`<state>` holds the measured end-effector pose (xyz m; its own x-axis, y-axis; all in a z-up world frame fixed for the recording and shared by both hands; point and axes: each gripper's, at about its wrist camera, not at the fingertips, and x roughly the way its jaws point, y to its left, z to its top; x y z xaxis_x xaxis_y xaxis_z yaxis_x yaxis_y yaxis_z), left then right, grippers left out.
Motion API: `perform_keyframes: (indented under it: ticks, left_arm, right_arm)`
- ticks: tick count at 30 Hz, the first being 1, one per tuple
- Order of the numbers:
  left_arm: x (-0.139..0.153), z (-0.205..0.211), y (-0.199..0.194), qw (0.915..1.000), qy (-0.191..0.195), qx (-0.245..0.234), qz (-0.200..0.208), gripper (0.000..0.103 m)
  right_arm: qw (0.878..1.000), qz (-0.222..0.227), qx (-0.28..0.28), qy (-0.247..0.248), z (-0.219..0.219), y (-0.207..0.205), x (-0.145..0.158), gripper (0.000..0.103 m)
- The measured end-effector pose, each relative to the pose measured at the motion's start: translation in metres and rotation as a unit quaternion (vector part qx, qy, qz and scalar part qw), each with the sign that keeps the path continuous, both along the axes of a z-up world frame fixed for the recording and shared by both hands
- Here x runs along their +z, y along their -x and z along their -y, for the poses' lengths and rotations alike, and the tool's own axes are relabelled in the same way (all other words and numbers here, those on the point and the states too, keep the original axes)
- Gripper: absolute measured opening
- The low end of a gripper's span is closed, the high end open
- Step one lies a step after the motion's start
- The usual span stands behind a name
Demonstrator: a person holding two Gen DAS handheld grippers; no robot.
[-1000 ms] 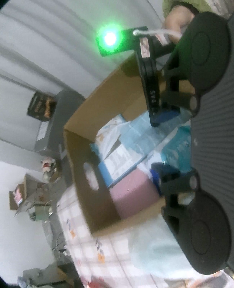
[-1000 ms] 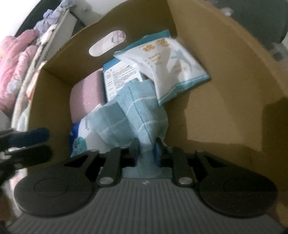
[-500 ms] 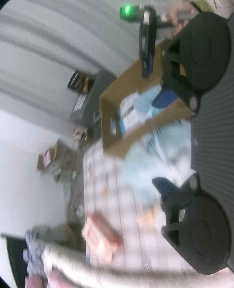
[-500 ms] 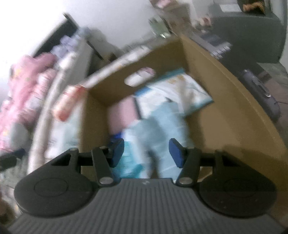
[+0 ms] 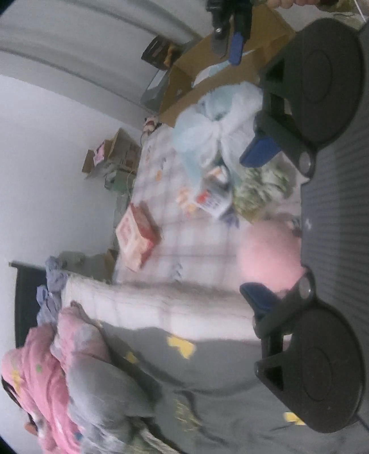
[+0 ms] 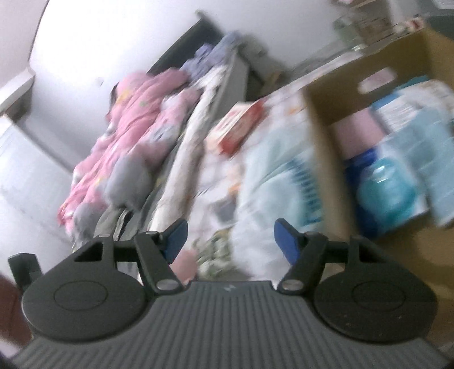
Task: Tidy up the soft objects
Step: 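Move the right gripper back to the pink plush toy on the bed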
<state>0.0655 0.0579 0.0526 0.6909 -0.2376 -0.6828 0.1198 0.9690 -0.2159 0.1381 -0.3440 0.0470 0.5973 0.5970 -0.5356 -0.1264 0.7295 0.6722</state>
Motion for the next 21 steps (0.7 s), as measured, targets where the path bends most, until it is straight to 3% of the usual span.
perform_keyframes:
  ticks: [7,13,21]
  left_arm:
    - [-0.041,-0.007,0.008,0.9999,-0.007,0.002,-0.011,0.088]
    - [-0.073,-0.011,-0.012,0.9992,-0.017,0.025,-0.026,0.073]
    - [-0.091,-0.016,-0.029,0.9983,-0.022,0.028,-0.046,0.073]
  right_arm:
    - [0.996,-0.030,0.078,-0.008,-0.074,-0.016,-0.014,0.067]
    - [0.990,-0.048,0.134,-0.012,-0.142,-0.034,-0.030,0.067]
    - [0.981,-0.067,0.181,-0.009,-0.220,-0.076,-0.055,0.048]
